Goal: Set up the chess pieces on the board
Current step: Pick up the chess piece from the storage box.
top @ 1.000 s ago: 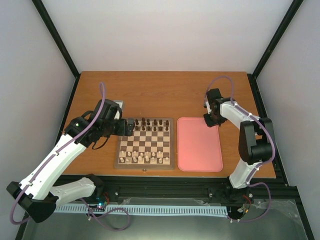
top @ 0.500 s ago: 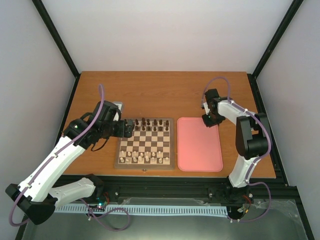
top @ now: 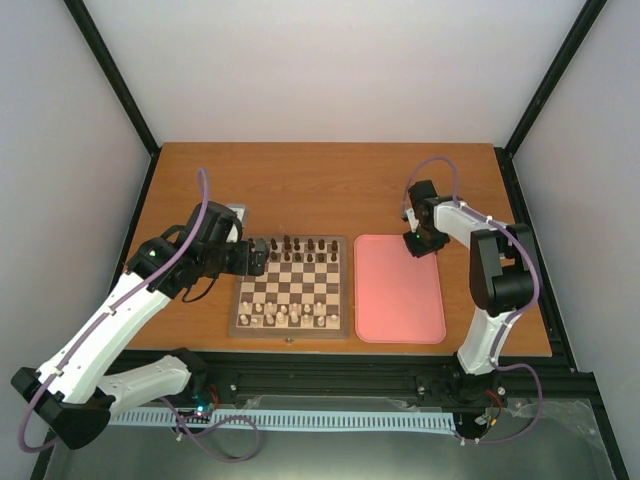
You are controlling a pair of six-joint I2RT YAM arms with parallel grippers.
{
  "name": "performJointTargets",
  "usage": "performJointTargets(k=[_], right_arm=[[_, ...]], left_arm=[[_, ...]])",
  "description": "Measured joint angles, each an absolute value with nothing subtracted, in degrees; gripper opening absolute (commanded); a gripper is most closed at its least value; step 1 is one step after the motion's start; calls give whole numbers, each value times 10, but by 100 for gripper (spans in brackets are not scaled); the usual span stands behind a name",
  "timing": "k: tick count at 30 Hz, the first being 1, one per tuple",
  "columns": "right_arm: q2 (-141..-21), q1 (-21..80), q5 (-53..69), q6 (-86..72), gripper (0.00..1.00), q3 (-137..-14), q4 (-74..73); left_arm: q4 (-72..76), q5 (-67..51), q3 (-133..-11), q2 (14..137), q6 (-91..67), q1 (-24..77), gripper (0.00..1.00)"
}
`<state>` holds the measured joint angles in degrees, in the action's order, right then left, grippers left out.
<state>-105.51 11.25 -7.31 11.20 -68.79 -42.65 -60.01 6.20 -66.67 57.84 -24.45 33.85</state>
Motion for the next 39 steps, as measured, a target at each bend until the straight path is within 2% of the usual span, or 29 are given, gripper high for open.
performJointTargets(k=[22,26,29,39], right_arm=[[-1086,112,-69,104,27,-717,-432],[-1089,112,-59,83,24,-717,-437],[-1088,112,-51,65,14,-710,-440],[-1085,112,-28,20,10,-710,-444]], left_arm=[[-600,62,-663,578,-245,338,100],[-600,62,-663,578,-245,338,100],[-599,62,-662,578,-245,338,100],[-590,58,-659,594,-244,338,100]])
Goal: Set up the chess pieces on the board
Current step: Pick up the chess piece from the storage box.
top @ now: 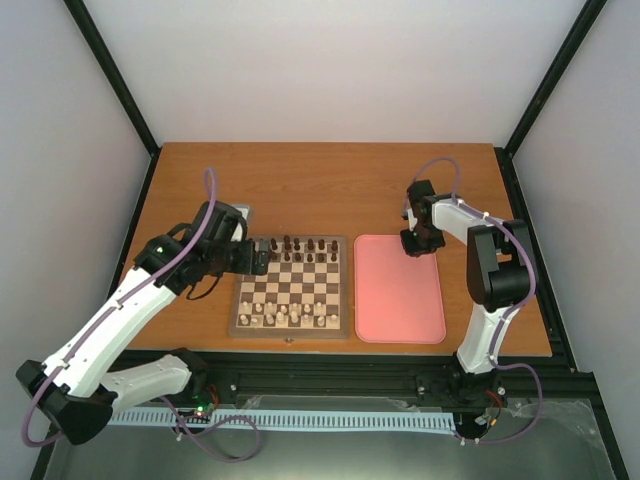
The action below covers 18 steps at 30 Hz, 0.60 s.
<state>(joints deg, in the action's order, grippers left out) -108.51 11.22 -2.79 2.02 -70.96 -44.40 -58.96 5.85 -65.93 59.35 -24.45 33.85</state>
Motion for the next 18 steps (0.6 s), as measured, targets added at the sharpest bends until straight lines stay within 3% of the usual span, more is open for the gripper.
performJointTargets(k=[8,18], right_arm=[[-1068,112,33,-1,8,-710,-455],[-900,118,147,-19,8,-709,-489]], left_arm=[[-587,58,-660,599,-244,338,100],[-586,28,-700,644,-244,338,100]])
